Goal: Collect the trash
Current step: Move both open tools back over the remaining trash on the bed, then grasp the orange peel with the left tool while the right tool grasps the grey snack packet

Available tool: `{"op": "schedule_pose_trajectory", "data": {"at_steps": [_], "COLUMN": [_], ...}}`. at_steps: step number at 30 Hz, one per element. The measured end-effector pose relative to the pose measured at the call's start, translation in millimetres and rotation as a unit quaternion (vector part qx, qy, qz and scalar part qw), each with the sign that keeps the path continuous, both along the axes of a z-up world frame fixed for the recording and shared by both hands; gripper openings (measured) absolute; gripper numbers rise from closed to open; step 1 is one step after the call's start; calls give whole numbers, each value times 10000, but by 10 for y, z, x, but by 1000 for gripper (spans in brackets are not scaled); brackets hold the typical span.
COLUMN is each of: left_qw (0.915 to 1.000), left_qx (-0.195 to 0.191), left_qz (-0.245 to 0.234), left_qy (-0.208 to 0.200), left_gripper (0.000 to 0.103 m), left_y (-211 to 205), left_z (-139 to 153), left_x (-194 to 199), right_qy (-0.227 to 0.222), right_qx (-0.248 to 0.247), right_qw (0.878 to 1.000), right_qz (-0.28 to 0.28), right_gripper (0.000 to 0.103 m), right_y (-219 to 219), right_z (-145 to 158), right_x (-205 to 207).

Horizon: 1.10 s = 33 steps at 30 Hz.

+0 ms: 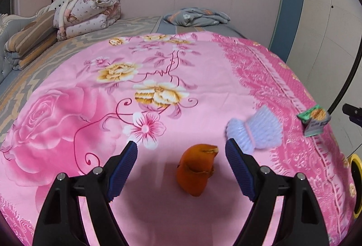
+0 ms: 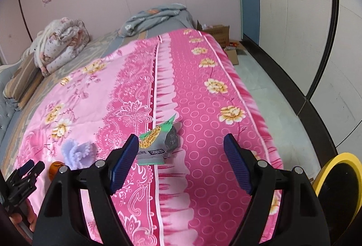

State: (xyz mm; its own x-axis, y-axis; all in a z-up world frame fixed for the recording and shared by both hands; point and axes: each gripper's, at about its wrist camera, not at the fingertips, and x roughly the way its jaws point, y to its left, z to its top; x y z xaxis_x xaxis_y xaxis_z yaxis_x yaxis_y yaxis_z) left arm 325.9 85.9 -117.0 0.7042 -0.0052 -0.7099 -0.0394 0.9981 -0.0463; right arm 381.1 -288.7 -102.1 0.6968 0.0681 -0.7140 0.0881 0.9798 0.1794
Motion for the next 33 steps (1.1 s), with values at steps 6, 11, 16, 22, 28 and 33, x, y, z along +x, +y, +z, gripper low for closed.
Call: {"op": "schedule_pose_trajectory", "data": {"at_steps": [6,11,16,22,28,33], "left_qw": [9998,9993,9982,9967,9973,9979], "left_qx": [26,38,67,99,-43,-76], "left_qz": [-63,-241,-417,-550,-515,-448], "left_qy": [161,297,432,593,517,463], "left_gripper": [77,76,64,37,29,28], "left_y": [3,-51,-108,-181,-143,-119], "left_z": [-187,-300,-377,-496,-469,-438], "left_x": [84,141,203,271,259,249], "right_qy": [202,351,414,443,426,257], "right_qx": [-86,-101,-132,-131,53,99], "right_qw": [9998,9993,9988,9980,9962,9953], "right_qz": [12,99,224,421,755,932], "right_gripper": [74,70,63,48,22,16], "right_y": [119,223,332,438,564,624], "right_z": [-215,-373,-475,-532,-522,-447], "right_x": [205,337,413,445,434,372]}}
